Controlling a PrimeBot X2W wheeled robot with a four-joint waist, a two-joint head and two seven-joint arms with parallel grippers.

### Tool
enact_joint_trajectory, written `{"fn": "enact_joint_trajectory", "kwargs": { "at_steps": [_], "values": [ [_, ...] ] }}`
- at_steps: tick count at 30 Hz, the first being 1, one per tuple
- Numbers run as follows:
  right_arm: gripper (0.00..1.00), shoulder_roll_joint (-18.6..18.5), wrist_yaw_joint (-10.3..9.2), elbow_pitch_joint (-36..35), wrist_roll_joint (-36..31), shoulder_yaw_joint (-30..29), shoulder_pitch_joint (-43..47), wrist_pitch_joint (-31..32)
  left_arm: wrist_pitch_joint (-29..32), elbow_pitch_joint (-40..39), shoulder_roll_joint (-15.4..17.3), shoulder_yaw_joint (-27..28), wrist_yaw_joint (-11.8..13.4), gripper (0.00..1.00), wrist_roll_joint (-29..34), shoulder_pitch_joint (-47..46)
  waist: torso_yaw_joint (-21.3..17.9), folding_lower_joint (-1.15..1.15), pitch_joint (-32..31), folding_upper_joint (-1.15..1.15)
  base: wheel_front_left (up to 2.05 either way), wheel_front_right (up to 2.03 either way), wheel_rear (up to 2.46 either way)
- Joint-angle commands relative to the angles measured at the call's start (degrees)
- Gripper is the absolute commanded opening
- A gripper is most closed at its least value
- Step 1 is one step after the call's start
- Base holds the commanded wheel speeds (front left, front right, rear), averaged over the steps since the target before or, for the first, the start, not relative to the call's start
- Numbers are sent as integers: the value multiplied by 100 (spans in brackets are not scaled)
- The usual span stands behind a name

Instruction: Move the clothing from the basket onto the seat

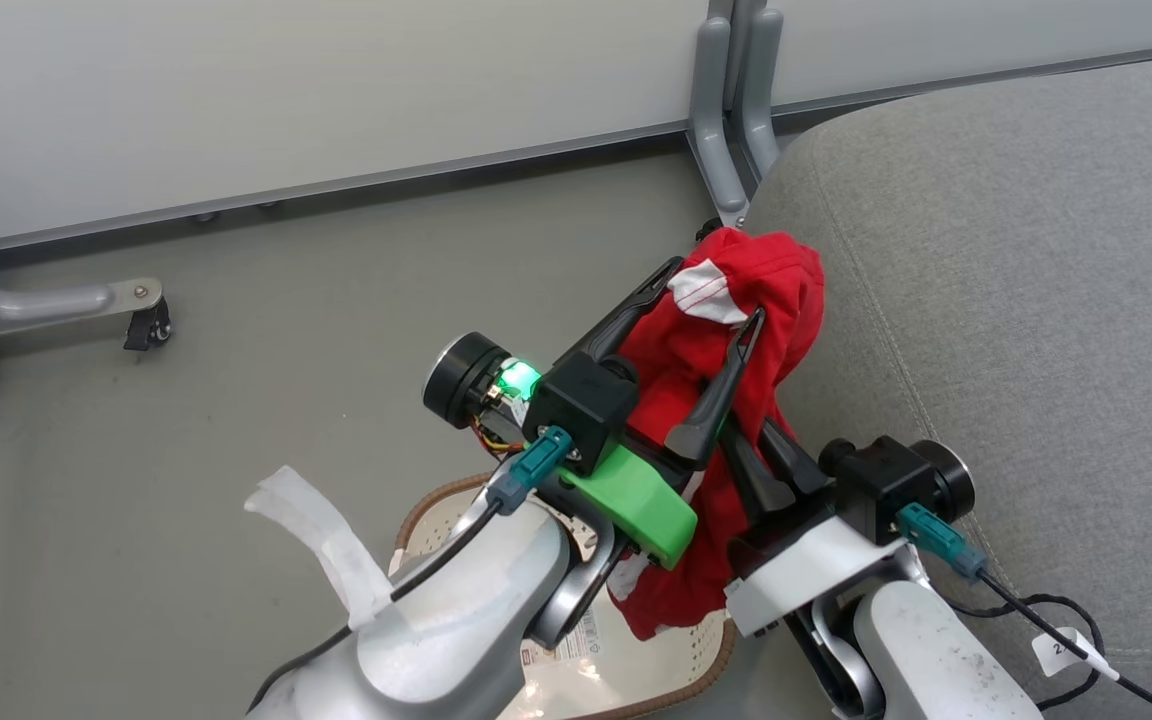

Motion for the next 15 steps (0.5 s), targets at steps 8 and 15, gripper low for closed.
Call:
{"fn": "enact_joint_trajectory", "kwargs": {
  "at_steps": [8, 15],
  "values": [
    [0, -3, 0, -18, -33, -72, 124, -21, -47, 66, 131, 36, 94, 100, -93, 147, 24, 0, -43, 0, 0, 0, 0],
    [0, -3, 0, -40, 10, -176, 160, -21, -132, 138, 341, 160, 361, 100, -52, 425, 4, 0, -19, 0, 0, 0, 0]
  ]
}}
